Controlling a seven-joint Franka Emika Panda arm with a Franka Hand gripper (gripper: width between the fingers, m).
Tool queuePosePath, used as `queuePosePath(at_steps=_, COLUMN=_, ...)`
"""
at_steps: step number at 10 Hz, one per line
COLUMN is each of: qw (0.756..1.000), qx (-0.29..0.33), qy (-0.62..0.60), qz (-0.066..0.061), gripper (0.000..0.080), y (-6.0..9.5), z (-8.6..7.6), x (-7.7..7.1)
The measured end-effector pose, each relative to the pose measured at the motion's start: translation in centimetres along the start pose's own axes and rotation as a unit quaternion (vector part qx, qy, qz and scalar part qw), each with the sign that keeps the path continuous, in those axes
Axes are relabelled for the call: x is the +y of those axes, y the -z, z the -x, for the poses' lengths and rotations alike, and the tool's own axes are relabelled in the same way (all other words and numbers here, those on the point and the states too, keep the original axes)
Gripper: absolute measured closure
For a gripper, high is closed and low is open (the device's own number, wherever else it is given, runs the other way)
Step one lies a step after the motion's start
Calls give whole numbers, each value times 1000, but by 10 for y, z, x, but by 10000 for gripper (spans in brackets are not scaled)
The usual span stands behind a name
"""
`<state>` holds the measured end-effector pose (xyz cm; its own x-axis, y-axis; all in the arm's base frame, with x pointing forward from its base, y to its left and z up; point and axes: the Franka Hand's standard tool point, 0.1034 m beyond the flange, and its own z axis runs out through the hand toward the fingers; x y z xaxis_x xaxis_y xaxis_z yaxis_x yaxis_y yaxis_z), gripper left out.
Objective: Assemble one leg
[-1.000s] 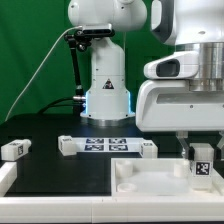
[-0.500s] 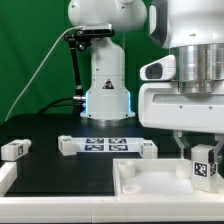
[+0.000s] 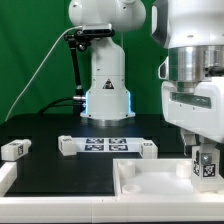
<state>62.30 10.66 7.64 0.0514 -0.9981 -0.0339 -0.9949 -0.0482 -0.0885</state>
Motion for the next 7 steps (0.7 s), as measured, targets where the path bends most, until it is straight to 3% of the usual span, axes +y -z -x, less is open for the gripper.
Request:
queuePosePath(at_steps=4, qw=990, qx=-12, qy=-142, qz=7, gripper=509, y=0, z=-1, x=2)
queuePosePath(at_steps=7, qw=989, qx=-17, qy=-143, qz=8, gripper=487, y=-1, z=0, x=3)
